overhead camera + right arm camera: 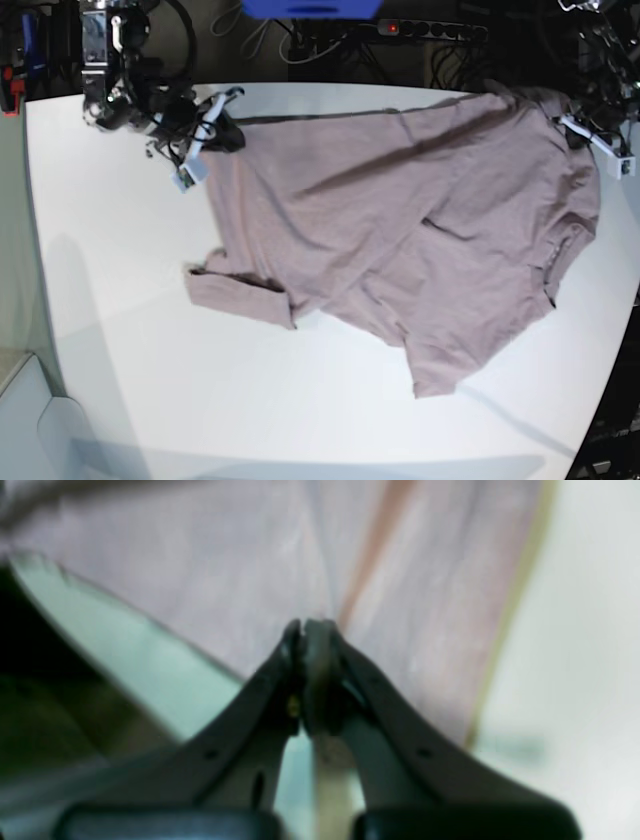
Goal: Layout the t-shirt on the table in an organized manner, then fold the t-shirt properly
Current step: 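Release the shirt and reposition both grippers on the shirt edges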
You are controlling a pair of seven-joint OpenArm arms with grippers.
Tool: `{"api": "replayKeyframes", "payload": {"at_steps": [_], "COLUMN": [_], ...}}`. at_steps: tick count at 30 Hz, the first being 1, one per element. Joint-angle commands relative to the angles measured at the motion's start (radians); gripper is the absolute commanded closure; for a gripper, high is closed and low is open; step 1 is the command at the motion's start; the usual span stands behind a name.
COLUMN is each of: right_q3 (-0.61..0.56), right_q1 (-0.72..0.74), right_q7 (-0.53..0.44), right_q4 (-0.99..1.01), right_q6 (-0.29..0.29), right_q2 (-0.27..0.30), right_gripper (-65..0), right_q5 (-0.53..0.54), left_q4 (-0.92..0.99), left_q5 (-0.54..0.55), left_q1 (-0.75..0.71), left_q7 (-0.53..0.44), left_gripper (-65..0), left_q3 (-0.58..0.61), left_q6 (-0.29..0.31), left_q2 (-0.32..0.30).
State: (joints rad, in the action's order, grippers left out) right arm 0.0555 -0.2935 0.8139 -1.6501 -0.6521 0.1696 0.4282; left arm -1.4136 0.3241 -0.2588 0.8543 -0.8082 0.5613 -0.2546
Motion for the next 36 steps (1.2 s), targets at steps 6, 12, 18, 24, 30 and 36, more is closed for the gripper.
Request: {"api": "replayKeyframes", "payload": {"at_steps": [6, 12, 18, 24, 30, 36], "right_q3": [0.002, 0.010, 0.007, 0.011, 0.011, 0.011], "right_q1": [-0.108, -0.141, -0.109, -0.006, 0.061, 0.063], "right_q7": [0.006, 0.005, 0.006, 0.091, 0.152, 0.150], "right_q4": [-0.155, -0.192, -0.264, -0.236, -0.204, -0.206], "right_q6": [0.001, 0.001, 0.002, 0.002, 0.002, 0.002], "right_q2": [0.084, 0.118, 0.115, 0.117, 0.120, 0.120], "right_gripper": [0.0, 0.0, 0.0, 0.0, -11.3, -19.4], "right_q5": [-0.001, -0.001, -0.001, -0.002, -0.002, -0.002], "left_q4": [-0.003, -0.031, -0.177, -0.293, -0.300, -0.290], "left_q5": [-0.012, -0.010, -0.010, -0.010, -0.016, -0.012], "left_q1": [0.022, 0.056, 0.056, 0.056, 0.056, 0.019], "left_q7": [0.026, 0.084, 0.122, 0.125, 0.125, 0.125], "left_gripper": [-1.5, -1.5, -1.7, -1.9, -17.7, -40.1], "left_q3": [0.002, -0.003, -0.007, -0.001, -0.003, -0.007], "left_q6": [-0.004, -0.002, -0.002, -0.002, -0.002, -0.002], "left_q2": [-0.009, -0.009, 0.008, 0.013, 0.019, 0.018]}}
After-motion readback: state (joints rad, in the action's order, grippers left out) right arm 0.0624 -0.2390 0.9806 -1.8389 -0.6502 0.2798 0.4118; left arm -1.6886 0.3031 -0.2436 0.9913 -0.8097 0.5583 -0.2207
